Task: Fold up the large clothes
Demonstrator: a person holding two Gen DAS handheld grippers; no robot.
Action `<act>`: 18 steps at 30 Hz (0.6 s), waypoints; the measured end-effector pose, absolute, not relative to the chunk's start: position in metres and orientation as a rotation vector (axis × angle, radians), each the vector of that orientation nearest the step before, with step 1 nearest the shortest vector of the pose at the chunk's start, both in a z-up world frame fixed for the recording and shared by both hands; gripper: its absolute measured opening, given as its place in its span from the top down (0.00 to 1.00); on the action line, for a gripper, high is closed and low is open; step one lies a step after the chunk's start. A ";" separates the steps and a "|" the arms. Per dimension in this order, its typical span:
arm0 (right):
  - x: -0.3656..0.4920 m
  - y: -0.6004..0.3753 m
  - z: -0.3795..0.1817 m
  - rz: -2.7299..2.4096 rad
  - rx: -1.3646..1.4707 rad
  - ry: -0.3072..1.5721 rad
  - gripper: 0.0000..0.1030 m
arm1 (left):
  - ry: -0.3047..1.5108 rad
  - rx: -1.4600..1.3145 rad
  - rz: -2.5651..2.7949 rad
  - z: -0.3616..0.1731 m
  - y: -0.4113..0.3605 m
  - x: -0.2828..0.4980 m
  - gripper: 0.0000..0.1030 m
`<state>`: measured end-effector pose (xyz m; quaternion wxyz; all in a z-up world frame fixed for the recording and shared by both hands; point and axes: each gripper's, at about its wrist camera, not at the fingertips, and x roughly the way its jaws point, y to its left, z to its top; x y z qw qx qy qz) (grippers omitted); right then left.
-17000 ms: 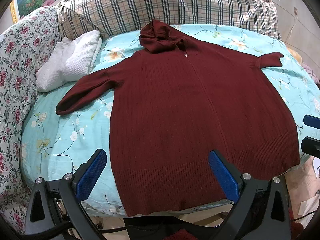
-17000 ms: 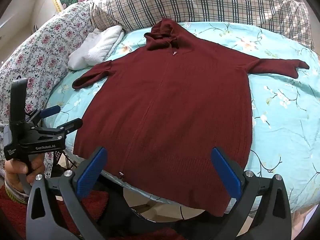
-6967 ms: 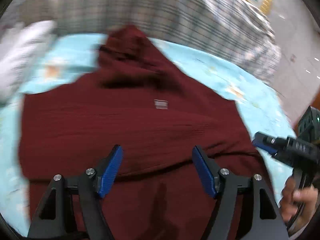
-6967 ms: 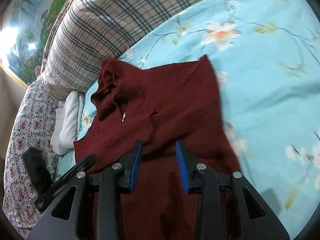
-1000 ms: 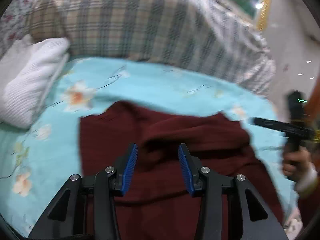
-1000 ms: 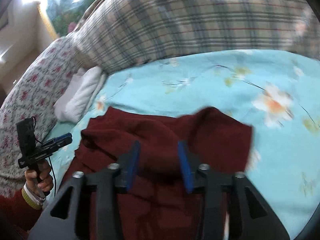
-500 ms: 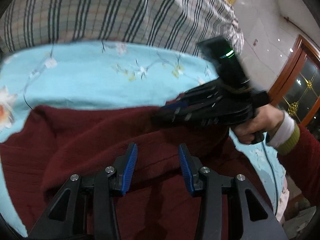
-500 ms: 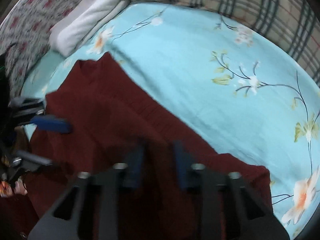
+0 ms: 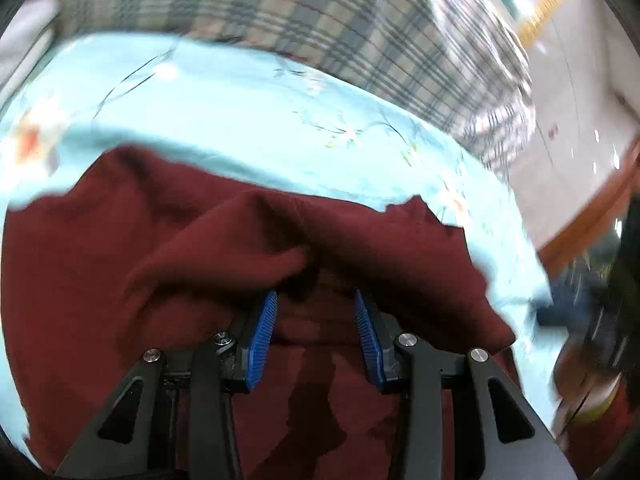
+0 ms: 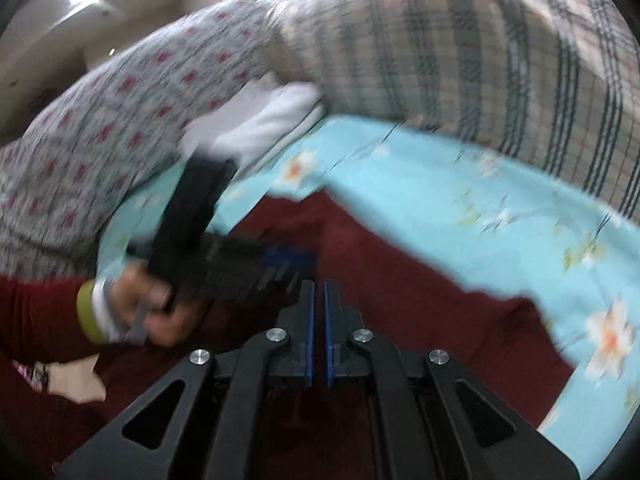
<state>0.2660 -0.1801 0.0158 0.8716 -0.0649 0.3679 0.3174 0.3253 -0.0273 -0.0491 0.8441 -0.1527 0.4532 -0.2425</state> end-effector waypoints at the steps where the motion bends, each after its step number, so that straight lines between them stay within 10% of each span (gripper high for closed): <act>1: 0.260 -0.176 0.005 0.667 -0.137 0.789 0.96 | 0.958 -0.341 -0.499 -0.050 -0.022 0.320 0.60; 12: 0.243 -0.188 -0.016 0.574 -0.001 0.811 0.95 | 0.921 -0.344 -0.463 -0.034 0.021 0.266 0.49; 18: 0.267 -0.206 0.024 0.463 -0.040 0.686 0.50 | 0.906 -0.337 -0.529 -0.024 0.009 0.272 0.49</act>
